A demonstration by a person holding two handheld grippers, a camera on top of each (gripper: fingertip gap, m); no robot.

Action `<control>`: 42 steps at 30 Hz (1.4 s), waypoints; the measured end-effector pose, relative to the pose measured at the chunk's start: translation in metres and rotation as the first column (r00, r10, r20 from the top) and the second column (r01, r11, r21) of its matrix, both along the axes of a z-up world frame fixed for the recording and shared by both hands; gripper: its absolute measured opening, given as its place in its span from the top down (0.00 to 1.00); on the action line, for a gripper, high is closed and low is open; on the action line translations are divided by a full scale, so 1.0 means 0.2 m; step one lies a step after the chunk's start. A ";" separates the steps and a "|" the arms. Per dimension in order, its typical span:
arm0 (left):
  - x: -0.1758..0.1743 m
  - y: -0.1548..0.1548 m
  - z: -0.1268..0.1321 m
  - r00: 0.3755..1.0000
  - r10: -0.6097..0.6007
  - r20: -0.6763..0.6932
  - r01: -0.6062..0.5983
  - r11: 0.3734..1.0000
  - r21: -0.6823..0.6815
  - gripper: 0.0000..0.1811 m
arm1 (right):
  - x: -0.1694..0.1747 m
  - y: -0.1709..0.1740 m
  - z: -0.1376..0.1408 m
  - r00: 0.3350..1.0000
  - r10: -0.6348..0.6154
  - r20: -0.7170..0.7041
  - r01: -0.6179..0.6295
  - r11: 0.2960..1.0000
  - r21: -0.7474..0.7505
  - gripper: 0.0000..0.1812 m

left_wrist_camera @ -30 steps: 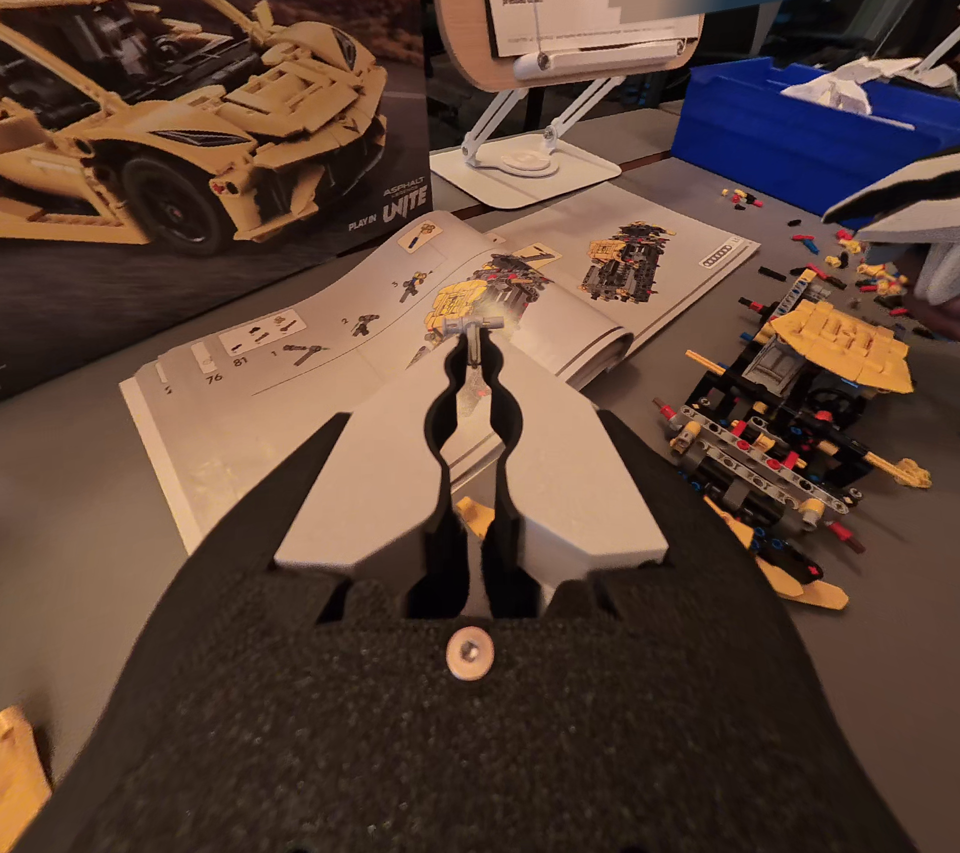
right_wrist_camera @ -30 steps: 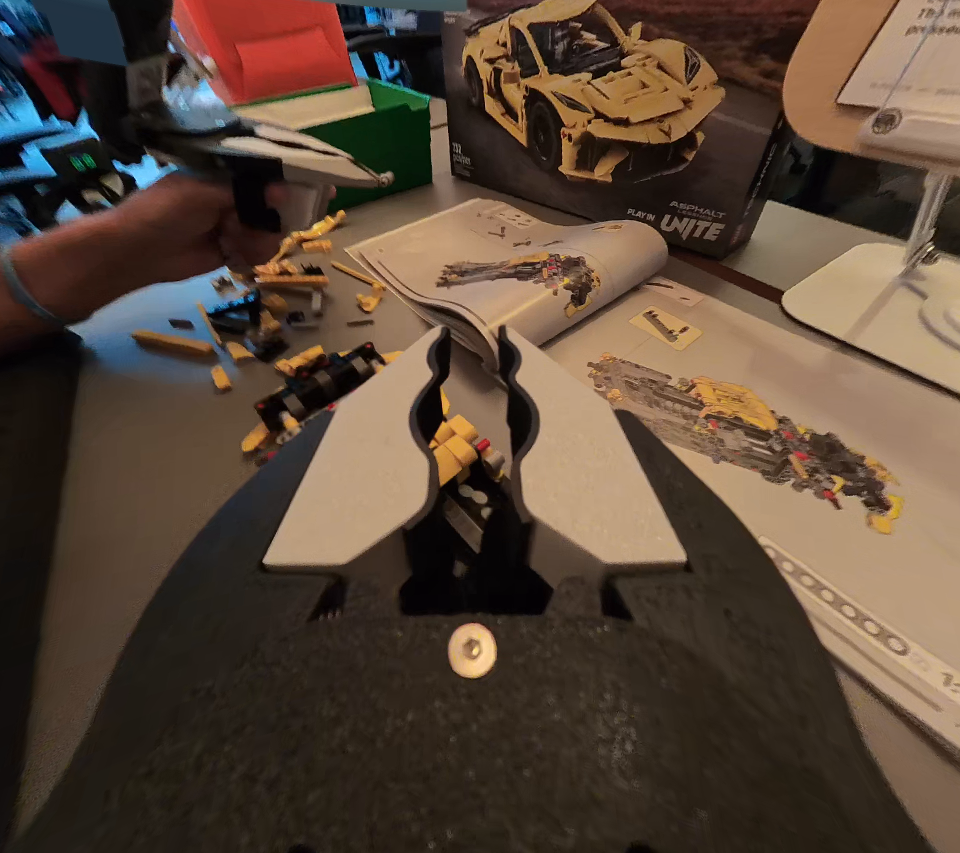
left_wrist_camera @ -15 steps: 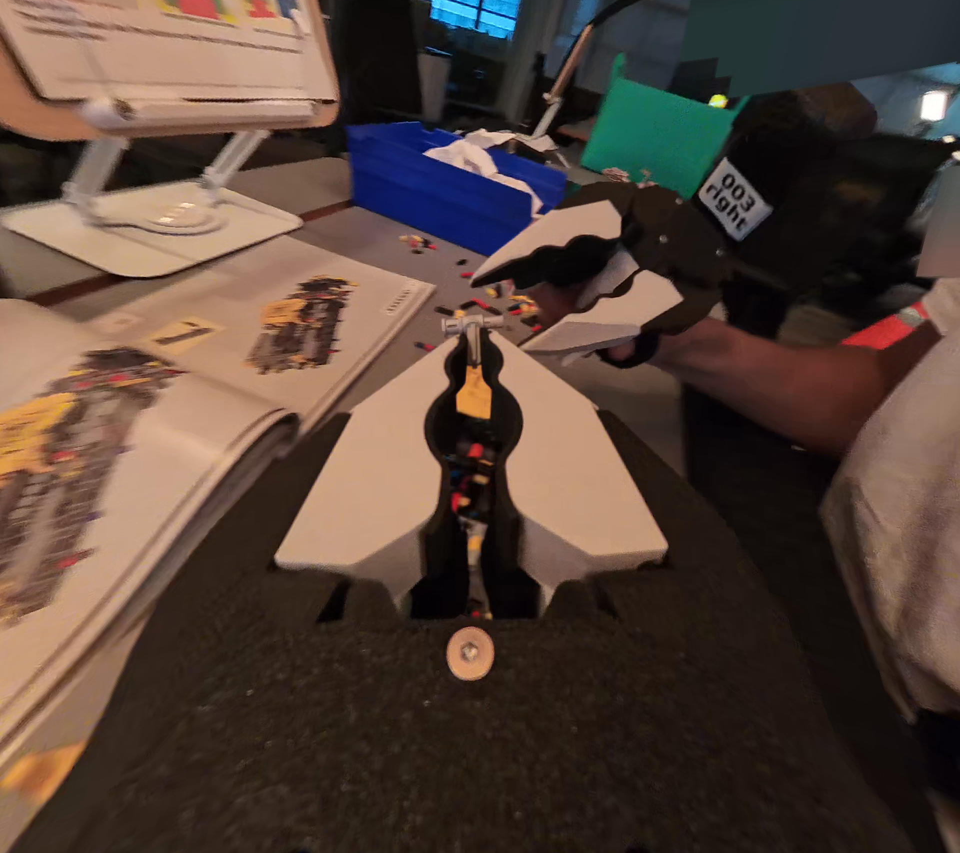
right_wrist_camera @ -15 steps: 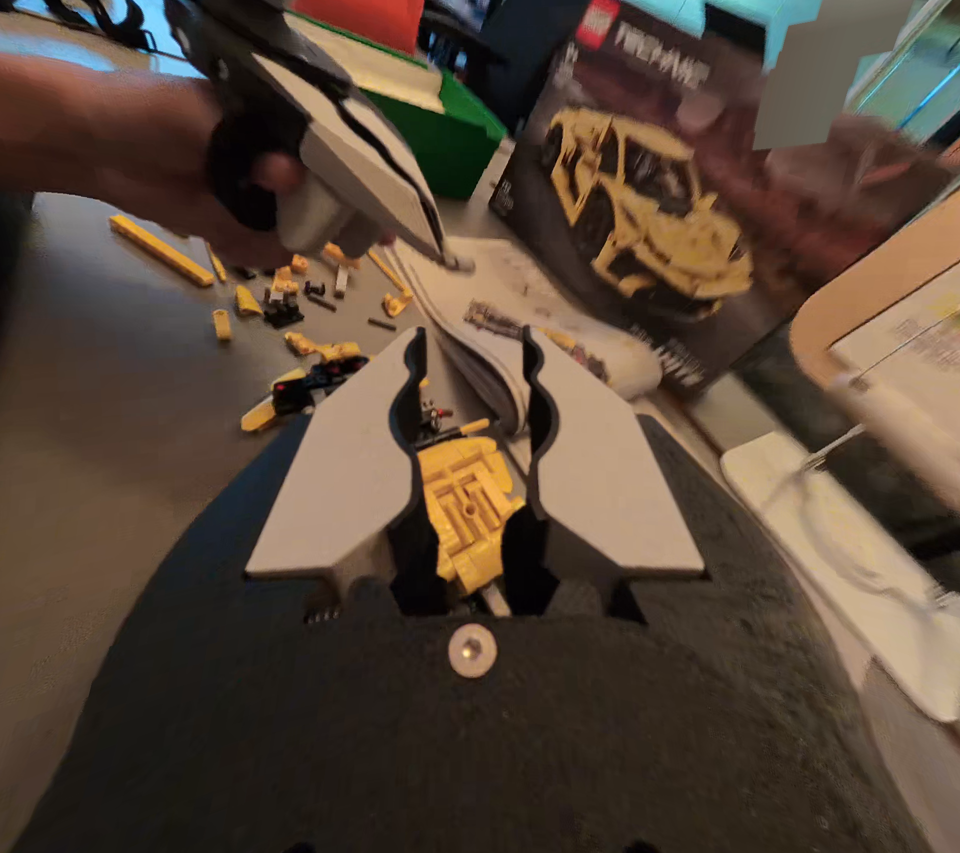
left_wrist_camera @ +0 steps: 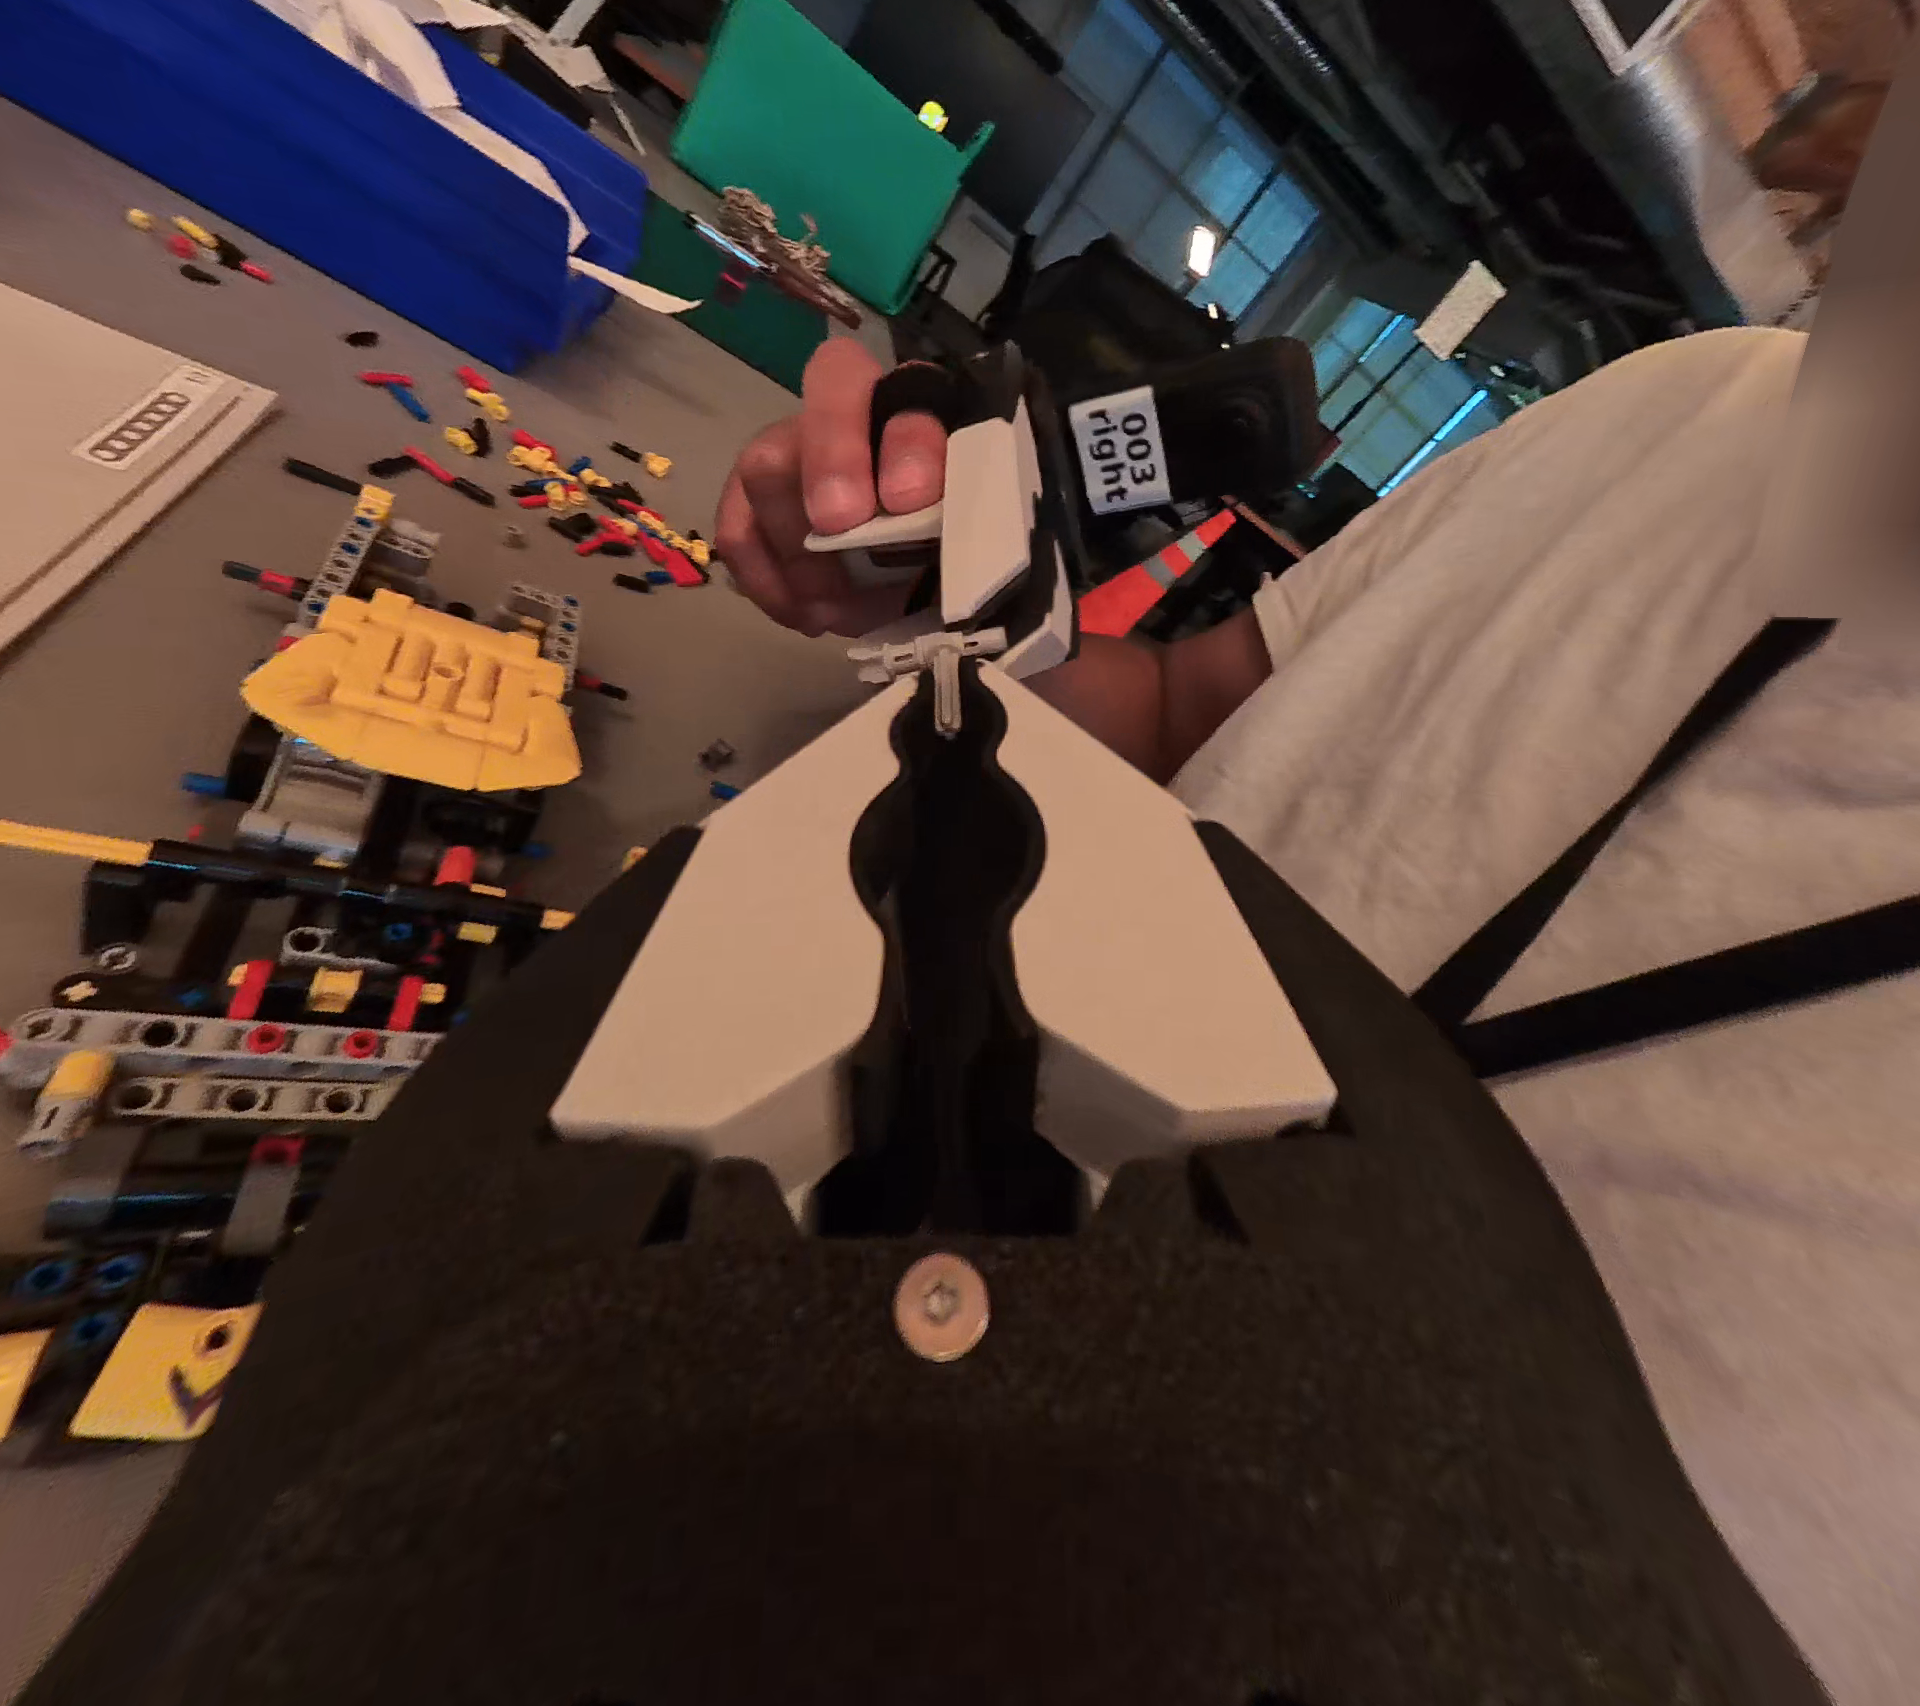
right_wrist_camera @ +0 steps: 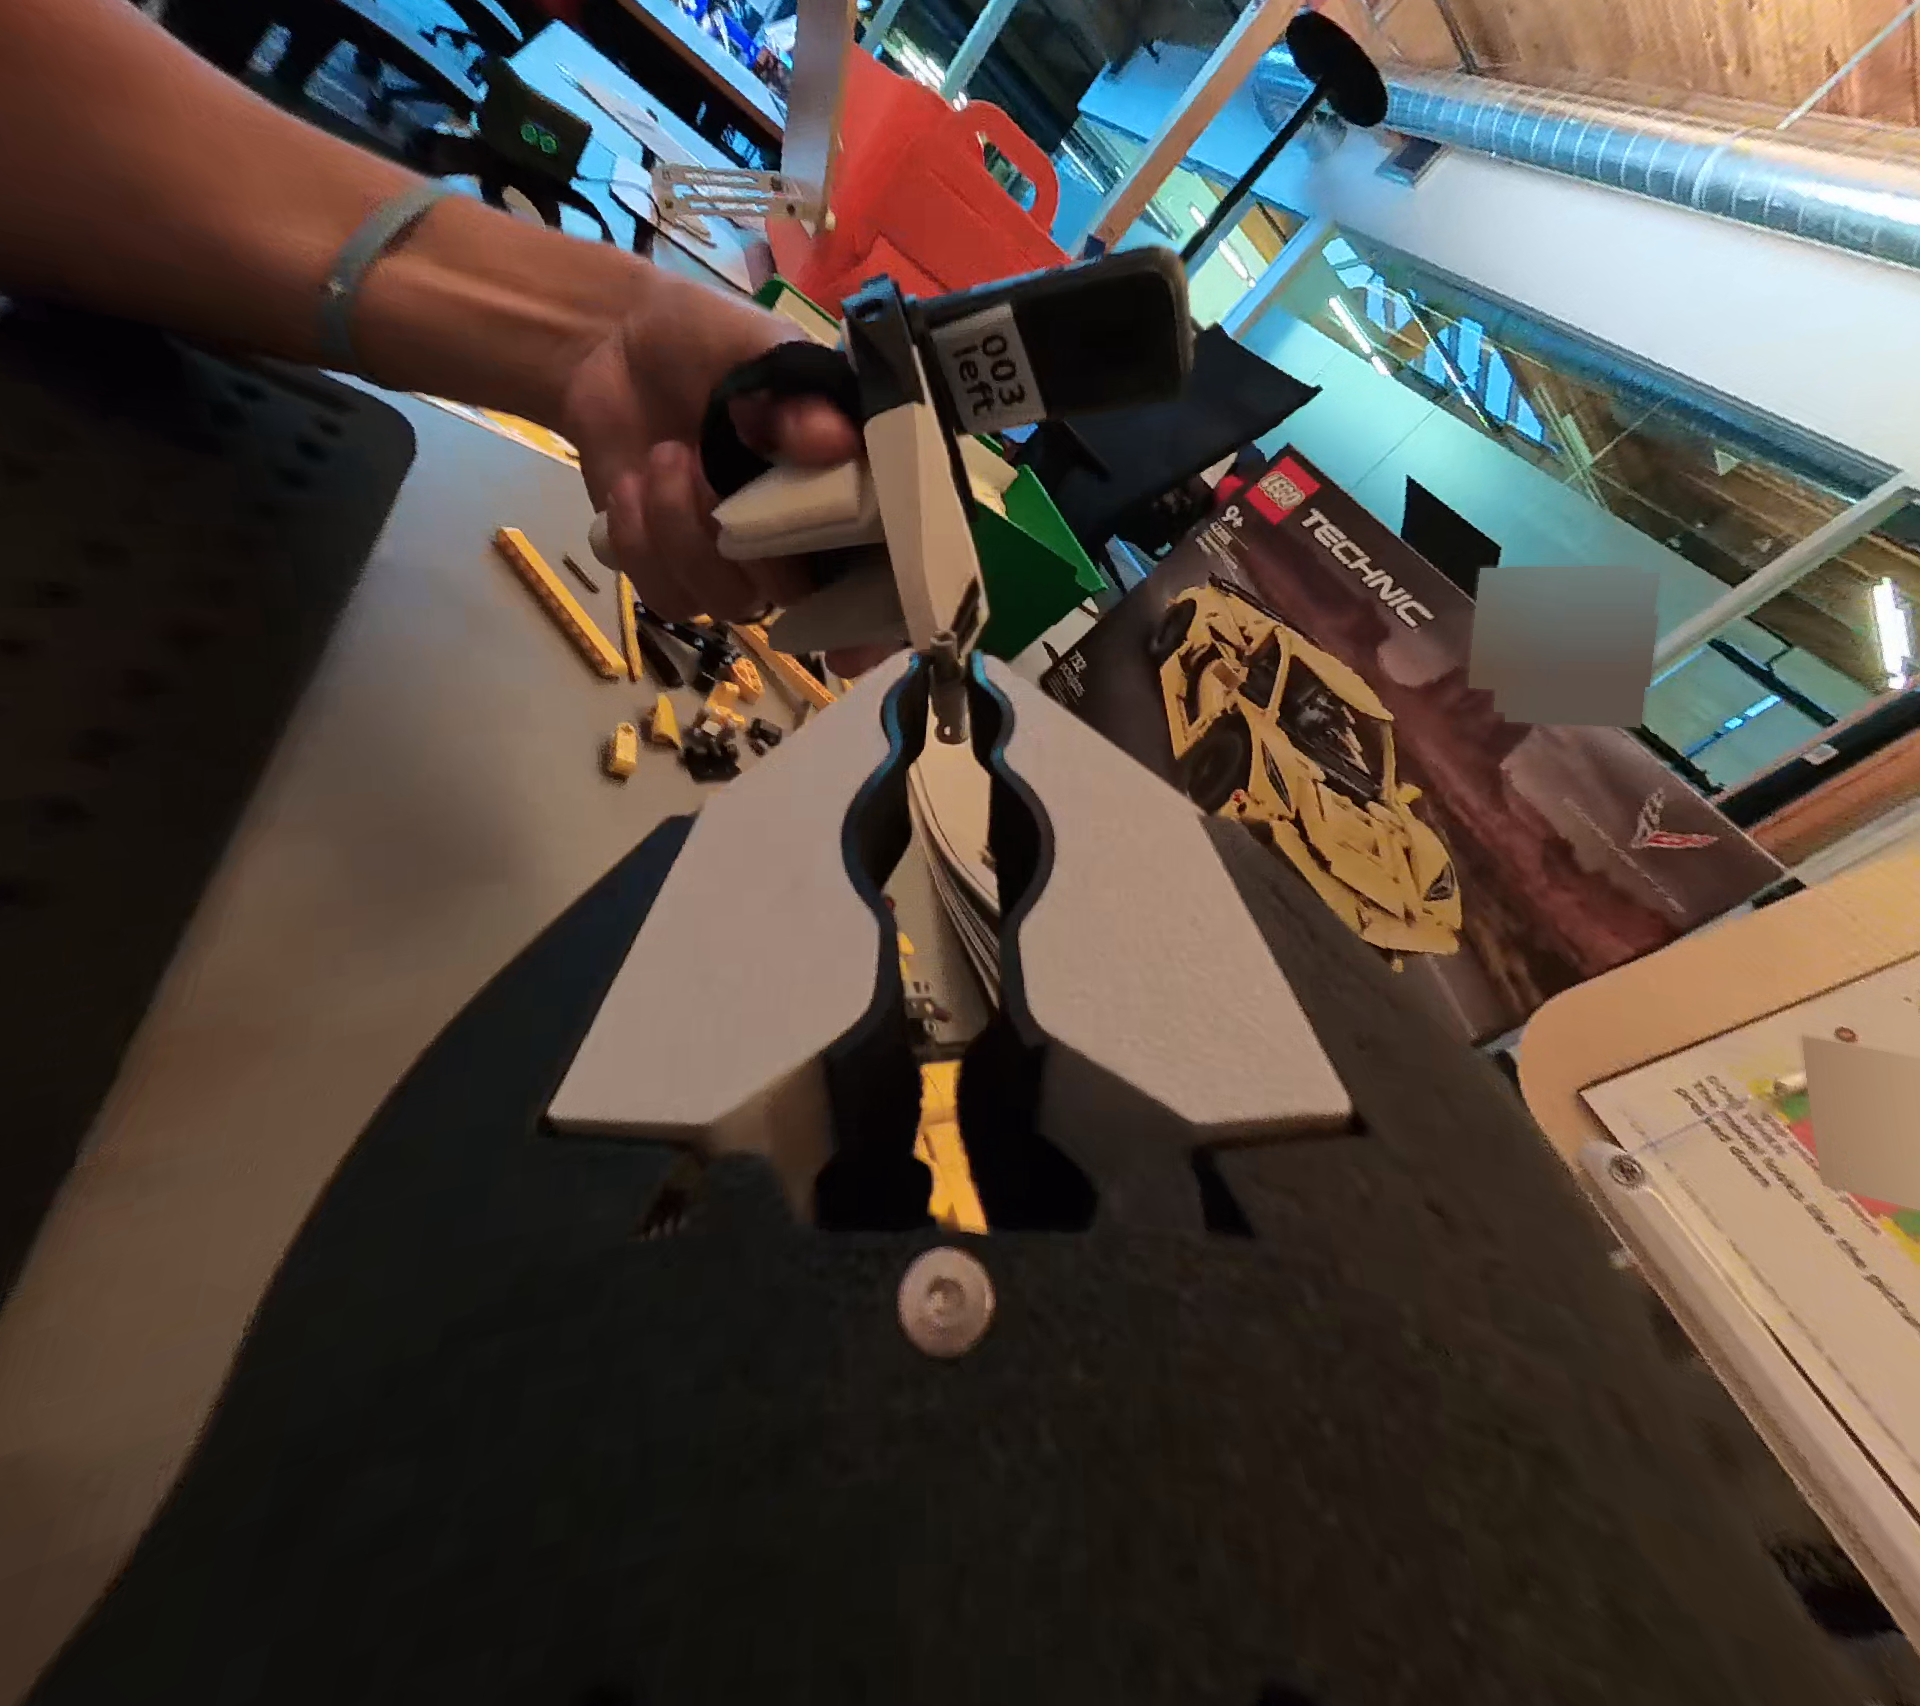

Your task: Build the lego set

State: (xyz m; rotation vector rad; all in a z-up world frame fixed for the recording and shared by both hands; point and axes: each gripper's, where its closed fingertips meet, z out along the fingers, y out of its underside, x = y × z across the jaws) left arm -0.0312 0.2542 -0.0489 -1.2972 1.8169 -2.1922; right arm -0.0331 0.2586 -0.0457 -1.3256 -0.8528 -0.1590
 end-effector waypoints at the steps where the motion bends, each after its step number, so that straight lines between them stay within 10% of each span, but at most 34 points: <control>1: -0.01 0.00 0.00 1.000 -0.016 0.000 0.016 1.000 -0.012 0.98 | -0.01 0.00 0.00 1.000 0.017 -0.010 -0.017 1.000 0.002 0.97; 25: -0.08 -0.06 -0.04 0.984 -0.161 -0.083 0.152 0.983 -0.102 0.98 | -0.06 -0.04 -0.08 0.996 0.092 -0.006 -0.092 0.984 -0.149 0.97; 32: 0.03 -0.06 -0.31 0.995 0.094 -0.047 -0.063 0.892 0.447 0.85 | 0.45 -0.37 -0.09 0.937 -0.225 -0.269 0.156 0.954 -0.255 0.96; 42: 0.31 -0.48 -0.62 0.944 0.315 -0.101 -0.193 0.773 0.605 0.86 | 0.66 -0.51 -0.20 0.765 -0.392 -0.511 0.279 0.917 -0.286 0.97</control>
